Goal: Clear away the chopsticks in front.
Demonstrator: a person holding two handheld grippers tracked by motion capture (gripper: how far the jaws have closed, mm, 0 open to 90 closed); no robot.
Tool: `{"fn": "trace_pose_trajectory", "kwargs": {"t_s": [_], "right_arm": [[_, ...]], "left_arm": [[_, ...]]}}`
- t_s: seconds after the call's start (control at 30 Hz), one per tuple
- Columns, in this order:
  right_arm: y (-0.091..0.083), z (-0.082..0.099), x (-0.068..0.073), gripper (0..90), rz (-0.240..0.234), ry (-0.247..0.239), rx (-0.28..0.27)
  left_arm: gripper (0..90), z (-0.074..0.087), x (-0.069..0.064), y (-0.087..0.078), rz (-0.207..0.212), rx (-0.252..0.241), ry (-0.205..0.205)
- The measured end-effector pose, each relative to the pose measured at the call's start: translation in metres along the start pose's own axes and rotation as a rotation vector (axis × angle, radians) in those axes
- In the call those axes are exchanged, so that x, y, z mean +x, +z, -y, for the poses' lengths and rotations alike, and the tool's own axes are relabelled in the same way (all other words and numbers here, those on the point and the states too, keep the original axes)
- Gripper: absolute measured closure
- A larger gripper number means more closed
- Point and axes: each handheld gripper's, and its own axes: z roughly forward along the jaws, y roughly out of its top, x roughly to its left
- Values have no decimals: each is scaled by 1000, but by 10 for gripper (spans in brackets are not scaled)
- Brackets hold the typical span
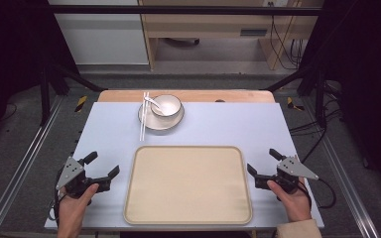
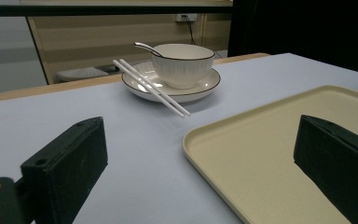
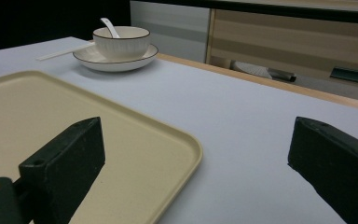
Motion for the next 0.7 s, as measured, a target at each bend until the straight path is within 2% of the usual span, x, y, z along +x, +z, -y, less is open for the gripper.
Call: {"fn": "trace_pose_trajectory", "kwargs": {"t_s": [0.07, 0.17, 0.3, 0.33, 0.37, 0.4, 0.43, 0.47, 0.53, 0.57, 0.63, 0.67, 0.7], "right_arm": [[-1, -1, 0, 42, 0, 2, -2], [-3, -3, 2, 56, -3, 10, -22], [-7, -9, 5, 60, 6, 29, -60], [-7, -9, 5, 60, 6, 29, -60], [-5, -9, 5, 57, 21, 10, -51], [-5, -9, 5, 57, 21, 10, -51], [-2, -11, 4, 56, 33, 12, -53], [-2, -11, 4, 56, 33, 12, -53], [0, -13, 5, 54, 51, 2, -50], [1, -13, 5, 49, 76, -16, -43], [2, -13, 5, 49, 83, -16, -42], [2, -13, 5, 49, 83, -16, -42], [2, -14, 5, 49, 85, -14, -43]], "left_arm": [[25, 0, -1, 1, 10, 6, -4], [26, -3, -3, 3, 24, 26, 20], [42, -9, -3, 10, 27, 35, 10], [42, -12, -2, 16, 28, 40, 16], [52, -21, 1, 28, 27, 59, 41], [54, -21, 1, 28, 27, 59, 41], [55, -29, 5, 43, 29, 86, 53], [56, -29, 5, 43, 29, 86, 53], [61, -37, 13, 61, 27, 129, 44], [60, -44, 19, 75, 39, 143, 42], [60, -53, 25, 92, 52, 172, 59], [60, -53, 25, 92, 52, 172, 59], [61, -62, 28, 106, 50, 194, 87]]}}
